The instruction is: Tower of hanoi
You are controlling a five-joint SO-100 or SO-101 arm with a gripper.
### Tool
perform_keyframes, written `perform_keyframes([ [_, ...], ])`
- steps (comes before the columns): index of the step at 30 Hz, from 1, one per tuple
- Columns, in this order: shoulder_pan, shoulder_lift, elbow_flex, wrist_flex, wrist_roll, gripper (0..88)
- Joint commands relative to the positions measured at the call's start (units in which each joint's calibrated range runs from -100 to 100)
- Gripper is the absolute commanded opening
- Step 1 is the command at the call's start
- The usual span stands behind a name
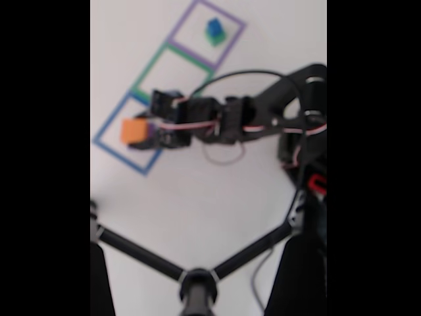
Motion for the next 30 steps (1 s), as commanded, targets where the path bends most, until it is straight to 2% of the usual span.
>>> perform_keyframes([
  [1,-0.30,0.37,-0.85,-2.74,0.59,8.4],
  [30,0.65,3.36,-0.03,-6.39,0.59,8.2],
])
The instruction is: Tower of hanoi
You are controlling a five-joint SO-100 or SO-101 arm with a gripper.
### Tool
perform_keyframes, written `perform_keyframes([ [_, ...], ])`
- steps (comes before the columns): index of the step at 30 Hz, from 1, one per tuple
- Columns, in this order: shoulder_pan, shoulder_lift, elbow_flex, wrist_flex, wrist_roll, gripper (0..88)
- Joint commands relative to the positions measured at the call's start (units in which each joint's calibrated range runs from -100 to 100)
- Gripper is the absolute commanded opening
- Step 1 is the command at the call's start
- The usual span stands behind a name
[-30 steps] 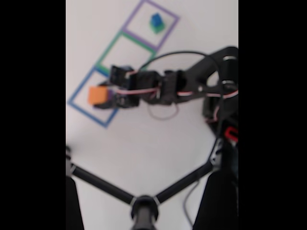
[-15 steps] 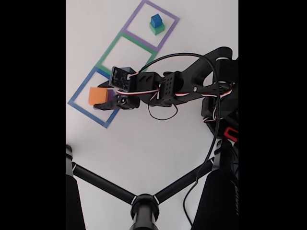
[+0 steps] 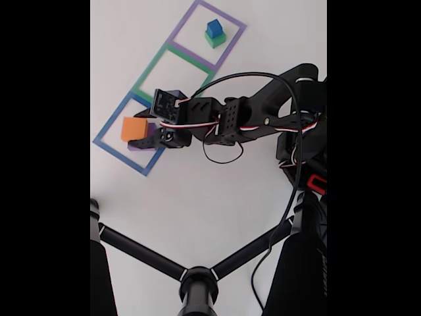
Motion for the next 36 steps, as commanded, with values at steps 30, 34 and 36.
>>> perform_keyframes([
  [30,-0.07,2.40,1.88,-7.16,0.59,24.3],
  [34,-0.07,0.62,1.24,-6.83,0.59,24.5],
  [36,0.22,-1.48,0.51,-4.97,0.59,24.3],
])
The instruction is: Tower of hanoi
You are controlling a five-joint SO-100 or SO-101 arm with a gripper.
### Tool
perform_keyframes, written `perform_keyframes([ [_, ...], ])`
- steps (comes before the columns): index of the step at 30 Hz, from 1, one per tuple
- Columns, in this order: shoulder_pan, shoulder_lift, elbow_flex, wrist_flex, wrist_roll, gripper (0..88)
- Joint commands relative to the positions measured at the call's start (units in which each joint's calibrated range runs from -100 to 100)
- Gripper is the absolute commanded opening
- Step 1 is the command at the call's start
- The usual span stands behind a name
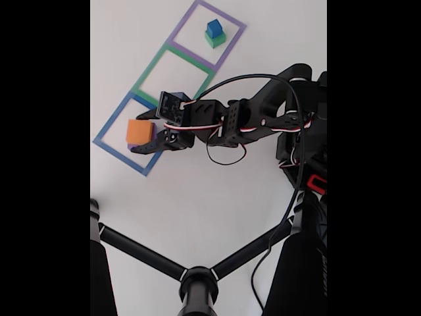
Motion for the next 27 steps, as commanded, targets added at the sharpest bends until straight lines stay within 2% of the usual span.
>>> perform_keyframes([
  [1,0.51,-5.80,-2.21,2.67,0.59,24.1],
  [6,2.23,-15.09,-6.94,17.81,0.59,21.6],
  [14,6.26,-33.10,-20.30,58.46,0.59,8.8],
  [22,10.38,-42.30,-35.94,90.44,0.59,0.2],
  [27,14.31,-43.92,-49.48,108.18,0.59,0.2],
])
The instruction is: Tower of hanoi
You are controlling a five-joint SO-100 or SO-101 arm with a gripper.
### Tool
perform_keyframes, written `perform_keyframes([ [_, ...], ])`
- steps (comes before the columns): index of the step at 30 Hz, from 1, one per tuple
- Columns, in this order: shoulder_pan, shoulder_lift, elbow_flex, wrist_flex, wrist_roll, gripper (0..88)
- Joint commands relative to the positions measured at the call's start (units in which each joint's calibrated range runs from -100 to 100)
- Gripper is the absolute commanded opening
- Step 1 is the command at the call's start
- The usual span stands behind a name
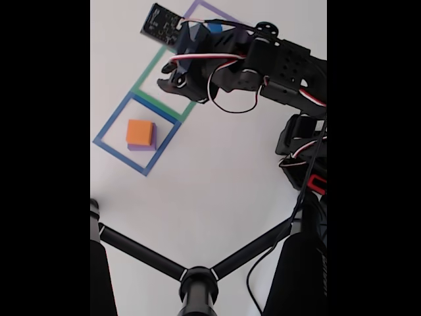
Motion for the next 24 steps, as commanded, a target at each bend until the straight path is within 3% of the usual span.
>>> perform_keyframes([
  [1,3.66,-2.64,-14.62,15.83,0.59,0.2],
  [8,12.19,-2.47,-29.44,30.57,0.59,0.1],
  [24,25.71,-4.49,-30.44,33.08,0.59,0.3],
])
